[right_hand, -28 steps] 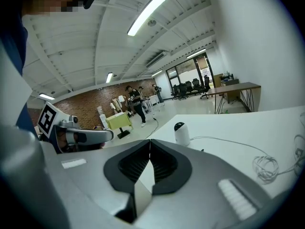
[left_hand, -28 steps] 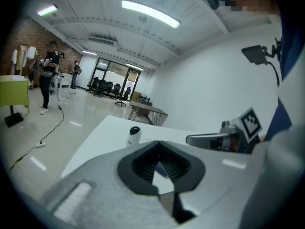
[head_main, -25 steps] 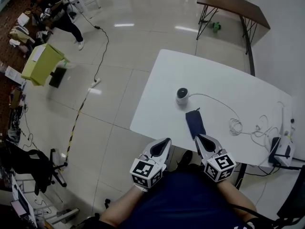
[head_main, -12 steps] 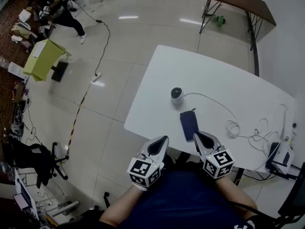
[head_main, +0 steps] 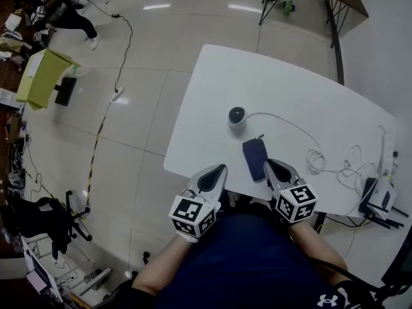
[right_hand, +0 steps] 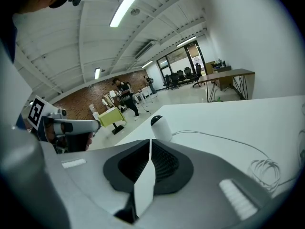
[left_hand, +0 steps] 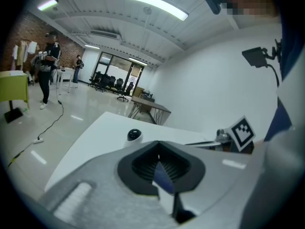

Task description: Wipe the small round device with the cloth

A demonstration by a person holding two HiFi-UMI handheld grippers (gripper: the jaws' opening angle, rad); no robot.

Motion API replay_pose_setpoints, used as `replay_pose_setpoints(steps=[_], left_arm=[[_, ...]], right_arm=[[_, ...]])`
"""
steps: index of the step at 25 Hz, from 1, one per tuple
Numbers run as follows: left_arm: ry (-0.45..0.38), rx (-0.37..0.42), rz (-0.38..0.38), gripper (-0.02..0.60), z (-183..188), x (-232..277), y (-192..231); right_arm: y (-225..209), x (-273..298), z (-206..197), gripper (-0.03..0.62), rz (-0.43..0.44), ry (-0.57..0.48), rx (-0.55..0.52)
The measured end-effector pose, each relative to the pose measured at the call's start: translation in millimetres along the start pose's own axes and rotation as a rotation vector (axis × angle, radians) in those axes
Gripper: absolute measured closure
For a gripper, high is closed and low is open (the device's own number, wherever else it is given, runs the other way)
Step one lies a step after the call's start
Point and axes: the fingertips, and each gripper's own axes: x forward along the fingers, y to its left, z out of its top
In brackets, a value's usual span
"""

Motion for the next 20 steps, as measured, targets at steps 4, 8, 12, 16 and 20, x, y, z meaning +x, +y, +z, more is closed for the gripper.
replay_pose_setpoints(steps=[4, 8, 12, 16, 20], left_arm=[[-0.006, -0.008, -0.04, 0.579, 12.3, 9.6, 21.3], [0.021, -0.02, -0.089, 0.58, 14.1, 18.9, 44.6], [0.084, -0.045, -0.148, 0.58, 6.3, 27.8, 57.7], [0.13, -0.062, -0.179, 0.578, -2.0, 32.8, 64.5], [0.16, -0.07, -0.186, 0.58, -9.4, 37.0, 62.5]], right_arm=[[-5.4, 13.1, 4.4, 0.576, -0.062, 0.03, 0.007], [-12.0, 30.6, 2.2, 0.49, -0.12, 0.077, 0.012], [-21.9, 39.8, -5.2, 0.434, -0.18, 0.16, -0.029], [-17.5, 50.1, -34.6, 0.437, -0.182, 0.309, -0.108], [-19.6, 61.0, -73.7, 0.435, -0.184, 0.425, -0.145]])
